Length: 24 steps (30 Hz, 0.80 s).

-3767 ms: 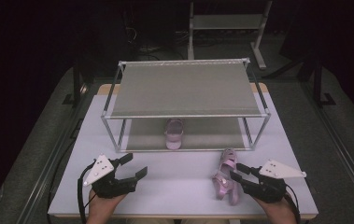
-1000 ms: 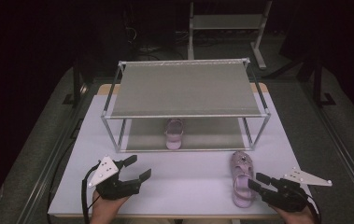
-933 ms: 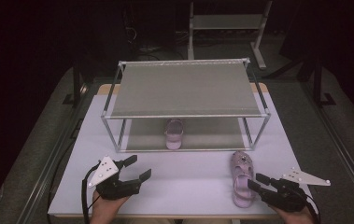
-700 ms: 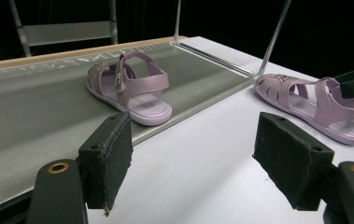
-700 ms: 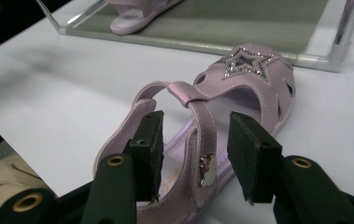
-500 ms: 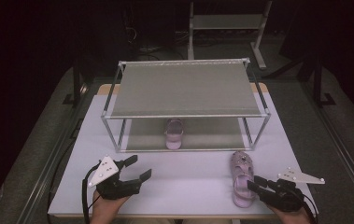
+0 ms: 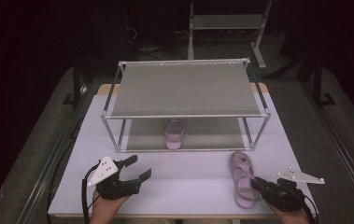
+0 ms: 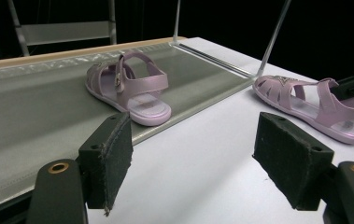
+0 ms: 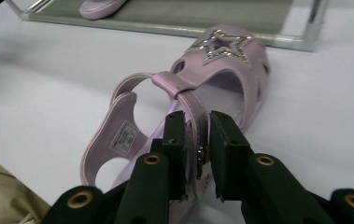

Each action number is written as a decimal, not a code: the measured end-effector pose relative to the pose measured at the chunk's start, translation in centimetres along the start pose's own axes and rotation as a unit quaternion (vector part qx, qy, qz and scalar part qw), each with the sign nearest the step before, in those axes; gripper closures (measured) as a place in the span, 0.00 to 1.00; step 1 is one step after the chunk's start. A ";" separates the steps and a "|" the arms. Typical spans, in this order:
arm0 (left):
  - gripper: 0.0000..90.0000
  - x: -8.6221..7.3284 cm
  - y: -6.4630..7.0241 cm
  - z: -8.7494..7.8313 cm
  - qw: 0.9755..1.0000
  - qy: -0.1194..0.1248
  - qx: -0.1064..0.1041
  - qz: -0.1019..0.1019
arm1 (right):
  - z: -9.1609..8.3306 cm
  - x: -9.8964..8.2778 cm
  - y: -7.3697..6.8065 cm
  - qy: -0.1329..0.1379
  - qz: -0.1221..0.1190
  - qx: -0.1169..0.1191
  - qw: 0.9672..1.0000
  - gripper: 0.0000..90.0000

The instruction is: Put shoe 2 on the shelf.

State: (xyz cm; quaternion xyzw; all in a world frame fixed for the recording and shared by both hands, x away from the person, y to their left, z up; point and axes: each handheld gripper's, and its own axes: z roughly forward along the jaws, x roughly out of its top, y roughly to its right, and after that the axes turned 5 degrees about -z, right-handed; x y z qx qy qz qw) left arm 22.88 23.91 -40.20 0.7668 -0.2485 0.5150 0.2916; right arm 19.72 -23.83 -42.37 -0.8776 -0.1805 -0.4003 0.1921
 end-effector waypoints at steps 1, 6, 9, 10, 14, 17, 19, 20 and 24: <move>0.31 0.0 -0.1 0.0 1.000 -0.002 0.001 0.001 | -0.1 0.0 0.0 0.003 0.006 -0.004 1.000 0.86; 0.31 0.0 -0.2 0.0 1.000 0.000 0.001 -0.003 | -0.2 -0.1 0.2 0.013 0.021 -0.007 1.000 0.88; 0.31 -0.1 -0.2 0.0 1.000 -0.001 0.001 -0.003 | -0.4 -0.2 0.6 0.025 0.044 0.002 0.999 0.89; 0.31 -0.1 -0.2 0.0 1.000 -0.001 0.001 -0.003 | -0.4 -0.2 0.6 0.025 0.044 0.002 0.999 0.89; 0.31 -0.1 -0.3 0.0 1.000 0.000 0.002 -0.004 | -0.7 -0.3 1.1 0.040 0.076 0.018 0.996 0.90; 0.31 -0.1 -0.3 0.0 1.000 0.000 0.002 -0.005 | -1.0 -0.4 1.5 0.053 0.093 0.028 0.994 0.91; 0.31 -0.1 -0.3 0.0 1.000 0.000 0.002 -0.004 | -1.2 -0.4 1.6 0.059 0.094 0.032 0.993 0.91; 0.31 -0.1 -0.3 0.0 1.000 0.000 0.002 -0.004 | -1.2 -0.4 1.6 0.059 0.094 0.032 0.993 0.91; 0.31 -0.1 -0.4 0.0 1.000 0.000 0.003 -0.004 | -1.6 -0.2 1.6 0.079 0.105 0.051 0.990 0.91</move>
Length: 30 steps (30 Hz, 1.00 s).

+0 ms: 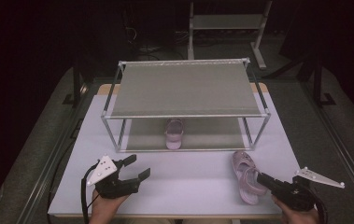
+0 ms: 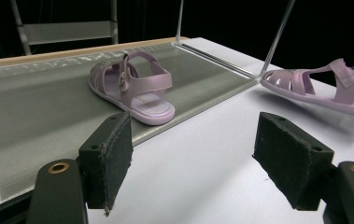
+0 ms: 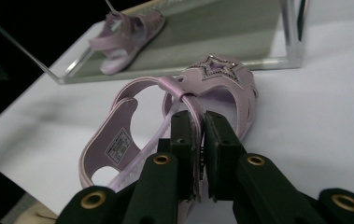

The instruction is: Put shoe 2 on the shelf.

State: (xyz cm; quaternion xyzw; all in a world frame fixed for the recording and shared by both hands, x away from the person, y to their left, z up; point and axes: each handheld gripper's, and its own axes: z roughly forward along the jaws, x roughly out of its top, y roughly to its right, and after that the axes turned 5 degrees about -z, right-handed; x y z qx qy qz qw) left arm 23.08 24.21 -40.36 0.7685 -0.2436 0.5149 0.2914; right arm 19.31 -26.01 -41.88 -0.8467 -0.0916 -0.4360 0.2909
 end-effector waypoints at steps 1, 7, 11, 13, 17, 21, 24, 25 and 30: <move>0.31 0.0 0.0 0.0 1.000 0.000 0.000 0.000 | 0.0 0.0 0.0 0.004 0.005 0.008 1.000 0.91; 0.31 0.0 0.1 0.1 1.000 0.002 0.001 0.002 | 0.1 0.1 -0.4 0.016 0.021 0.041 0.999 0.92; 0.31 -0.1 0.0 0.1 1.000 0.002 0.002 0.004 | 0.3 0.0 -0.8 0.021 0.030 0.054 0.998 0.92; 0.31 0.0 -0.1 0.0 1.000 0.003 0.002 0.004 | 0.4 0.0 -1.0 0.025 0.030 0.059 0.997 0.92; 0.31 0.0 -0.3 -0.1 1.000 0.005 0.005 0.003 | 0.6 0.1 -1.3 0.028 0.030 0.063 0.997 0.92; 0.31 0.0 -0.4 -0.2 1.000 0.008 0.007 -0.001 | 0.8 0.1 -1.4 0.029 0.034 0.067 0.997 0.92; 0.31 0.0 -0.4 -0.2 1.000 0.008 0.007 0.000 | 0.9 0.1 -1.6 0.030 0.033 0.070 0.997 0.92; 0.31 0.0 -0.4 -0.2 1.000 0.008 0.007 0.000 | 0.9 0.1 -1.6 0.030 0.033 0.070 0.997 0.92; 0.31 0.0 -0.4 -0.2 1.000 0.006 0.009 0.003 | 1.1 0.3 -1.9 0.034 0.031 0.073 0.996 0.92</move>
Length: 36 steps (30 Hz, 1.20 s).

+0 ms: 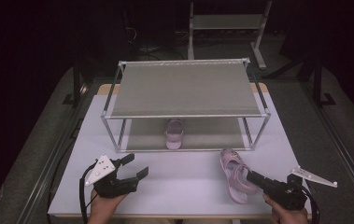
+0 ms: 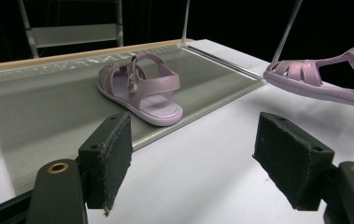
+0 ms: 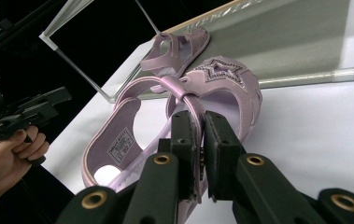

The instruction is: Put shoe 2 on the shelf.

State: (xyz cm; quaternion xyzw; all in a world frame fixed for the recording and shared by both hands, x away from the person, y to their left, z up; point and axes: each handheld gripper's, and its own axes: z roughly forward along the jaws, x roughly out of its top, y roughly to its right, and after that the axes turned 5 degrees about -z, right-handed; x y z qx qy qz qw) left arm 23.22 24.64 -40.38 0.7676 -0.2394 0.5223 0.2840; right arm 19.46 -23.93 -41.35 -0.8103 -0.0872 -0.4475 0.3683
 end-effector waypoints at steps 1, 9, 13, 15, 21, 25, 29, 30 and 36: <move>0.31 0.0 0.0 0.0 1.000 0.000 0.000 0.000 | 0.0 0.0 0.0 0.000 0.000 0.000 1.000 0.92; 0.31 0.0 -0.3 -0.3 1.000 0.004 0.002 -0.005 | 0.4 0.3 -0.3 0.008 0.010 0.011 1.000 0.92; 0.31 0.0 -0.4 -0.4 1.000 0.004 0.004 -0.006 | 0.8 0.5 -0.4 0.009 0.016 0.011 1.000 0.92; 0.31 0.0 -0.5 -0.4 1.000 0.005 0.005 -0.007 | 1.1 0.5 -0.4 0.007 0.019 0.011 1.000 0.92; 0.31 0.0 -0.6 -0.3 1.000 0.003 0.004 -0.009 | 2.2 0.9 -0.7 0.008 0.020 0.014 1.000 0.92; 0.31 -0.1 -0.8 -0.3 1.000 0.002 0.003 -0.010 | 3.0 1.2 -1.0 0.007 0.017 0.015 1.000 0.92; 0.31 0.0 -1.0 -0.4 1.000 0.004 0.006 -0.012 | 4.3 1.5 -1.4 0.005 0.016 0.013 1.000 0.92; 0.31 0.0 -1.0 -0.4 1.000 0.004 0.006 -0.012 | 4.6 1.6 -1.4 0.005 0.016 0.013 1.000 0.92; 0.31 0.0 -1.0 -0.4 1.000 0.003 0.005 -0.011 | 6.1 2.1 -1.7 0.006 0.016 0.008 1.000 0.92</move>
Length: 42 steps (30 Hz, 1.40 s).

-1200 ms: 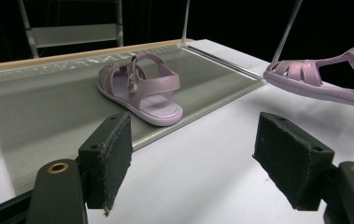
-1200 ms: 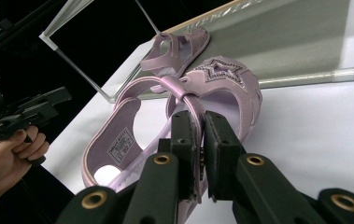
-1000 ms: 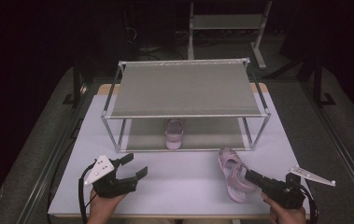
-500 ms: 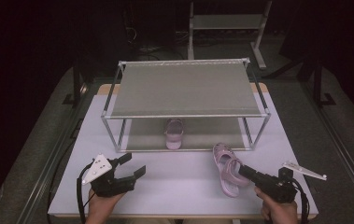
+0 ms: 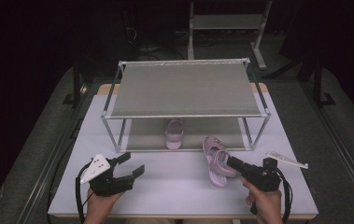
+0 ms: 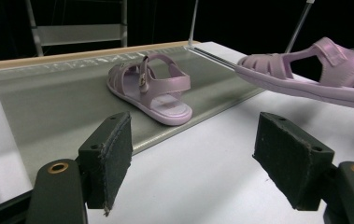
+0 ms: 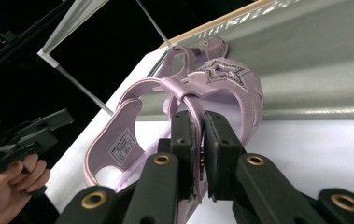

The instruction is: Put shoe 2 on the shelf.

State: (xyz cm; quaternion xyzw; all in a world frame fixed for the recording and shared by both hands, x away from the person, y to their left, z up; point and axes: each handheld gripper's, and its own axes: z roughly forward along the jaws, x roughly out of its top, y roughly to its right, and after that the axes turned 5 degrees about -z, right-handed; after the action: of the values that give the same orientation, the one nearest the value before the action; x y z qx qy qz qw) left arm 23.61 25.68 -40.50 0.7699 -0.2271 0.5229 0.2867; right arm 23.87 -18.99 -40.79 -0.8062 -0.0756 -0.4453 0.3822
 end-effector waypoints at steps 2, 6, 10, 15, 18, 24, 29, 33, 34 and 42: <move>0.31 0.0 0.0 0.0 1.000 0.000 -0.001 -0.001 | 0.6 0.2 -0.1 -0.001 -0.001 -0.001 1.000 0.92; 0.31 0.0 -0.1 0.0 1.000 0.001 -0.001 -0.001 | 2.0 0.7 -0.2 0.003 -0.005 -0.004 1.000 0.92; 0.31 0.1 -0.3 -0.2 1.000 0.004 -0.001 -0.004 | 3.6 1.3 -0.2 0.003 -0.010 -0.008 1.000 0.92; 0.31 0.1 -0.4 -0.3 1.000 0.007 0.000 -0.005 | 5.3 1.6 0.0 0.004 -0.012 -0.015 1.000 0.92; 0.31 0.1 -0.4 -0.3 1.000 0.006 -0.001 -0.005 | 6.1 1.9 0.1 0.006 -0.017 -0.022 1.000 0.92; 0.30 0.1 -0.5 -0.3 1.000 0.006 -0.001 -0.004 | 7.3 2.2 0.3 0.009 -0.022 -0.032 0.999 0.92; 0.30 0.2 -0.4 -0.3 1.000 0.006 -0.006 0.002 | 9.1 2.6 0.9 0.019 -0.023 -0.045 0.999 0.92; 0.30 0.2 -0.5 -0.3 1.000 0.009 -0.005 -0.002 | 10.1 2.9 1.2 0.027 -0.024 -0.052 0.998 0.92; 0.30 0.2 -0.6 -0.3 1.000 0.008 -0.006 -0.002 | 10.4 3.0 1.2 0.025 -0.029 -0.057 0.998 0.92; 0.30 0.1 -0.5 -0.1 1.000 0.003 -0.010 -0.002 | 12.1 2.9 1.2 0.014 -0.043 -0.070 0.996 0.92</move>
State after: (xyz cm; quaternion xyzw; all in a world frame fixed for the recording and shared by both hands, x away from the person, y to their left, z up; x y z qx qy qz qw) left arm 23.89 26.12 -40.49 0.7658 -0.2297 0.5228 0.2958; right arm 34.13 -12.19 -42.91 -0.8206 -0.0734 -0.4770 0.3059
